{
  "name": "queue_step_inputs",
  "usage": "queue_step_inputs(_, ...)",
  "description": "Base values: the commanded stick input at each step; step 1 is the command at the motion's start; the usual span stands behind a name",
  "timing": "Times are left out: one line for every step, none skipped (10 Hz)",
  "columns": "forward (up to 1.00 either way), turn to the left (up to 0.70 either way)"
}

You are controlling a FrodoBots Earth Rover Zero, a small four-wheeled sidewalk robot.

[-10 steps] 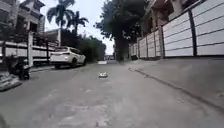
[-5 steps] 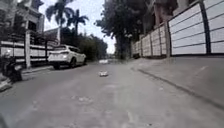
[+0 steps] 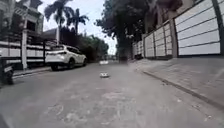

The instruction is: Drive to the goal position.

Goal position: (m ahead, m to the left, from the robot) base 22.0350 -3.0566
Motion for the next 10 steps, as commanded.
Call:
queue_step_inputs(1.00, 0.00)
queue_step_inputs(1.00, 0.00)
queue_step_inputs(1.00, 0.00)
queue_step_inputs(1.00, 0.00)
queue_step_inputs(1.00, 0.00)
queue_step_inputs(1.00, 0.00)
queue_step_inputs(1.00, 0.00)
queue_step_inputs(1.00, 0.00)
queue_step_inputs(1.00, 0.00)
queue_step_inputs(1.00, 0.00)
